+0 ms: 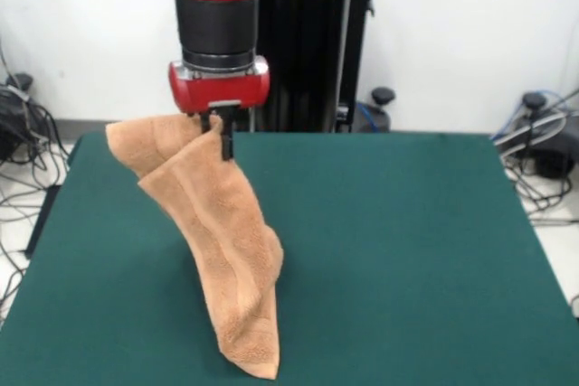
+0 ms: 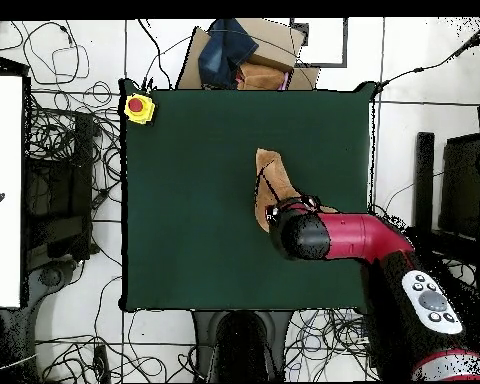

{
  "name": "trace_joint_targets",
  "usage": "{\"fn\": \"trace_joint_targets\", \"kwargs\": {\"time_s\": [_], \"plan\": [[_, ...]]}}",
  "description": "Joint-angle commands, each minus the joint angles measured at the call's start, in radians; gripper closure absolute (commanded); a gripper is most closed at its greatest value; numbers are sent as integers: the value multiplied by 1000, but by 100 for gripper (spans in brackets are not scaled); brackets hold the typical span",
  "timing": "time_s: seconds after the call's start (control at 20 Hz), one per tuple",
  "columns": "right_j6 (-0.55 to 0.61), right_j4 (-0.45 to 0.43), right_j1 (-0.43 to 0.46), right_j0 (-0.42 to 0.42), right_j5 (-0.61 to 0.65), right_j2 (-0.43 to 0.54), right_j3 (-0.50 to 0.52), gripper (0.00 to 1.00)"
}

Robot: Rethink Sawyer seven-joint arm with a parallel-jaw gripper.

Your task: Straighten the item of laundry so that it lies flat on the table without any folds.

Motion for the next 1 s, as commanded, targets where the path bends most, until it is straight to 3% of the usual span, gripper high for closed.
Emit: {"fn": "trace_joint_targets", "kwargs": {"time_s": [0.05, 0.2, 0.35, 0.65, 0.8, 1.0], "plan": [[119, 10, -22, 113, -5, 59, 104, 100], [244, 36, -36, 212, -56, -12, 120, 100], [281, 40, -26, 273, -84, -69, 95, 100], [201, 27, -42, 261, -62, -98, 81, 100], [216, 65, -75, 271, -38, -85, 118, 100], [368, 166, -145, 422, -16, -132, 179, 100]]}}
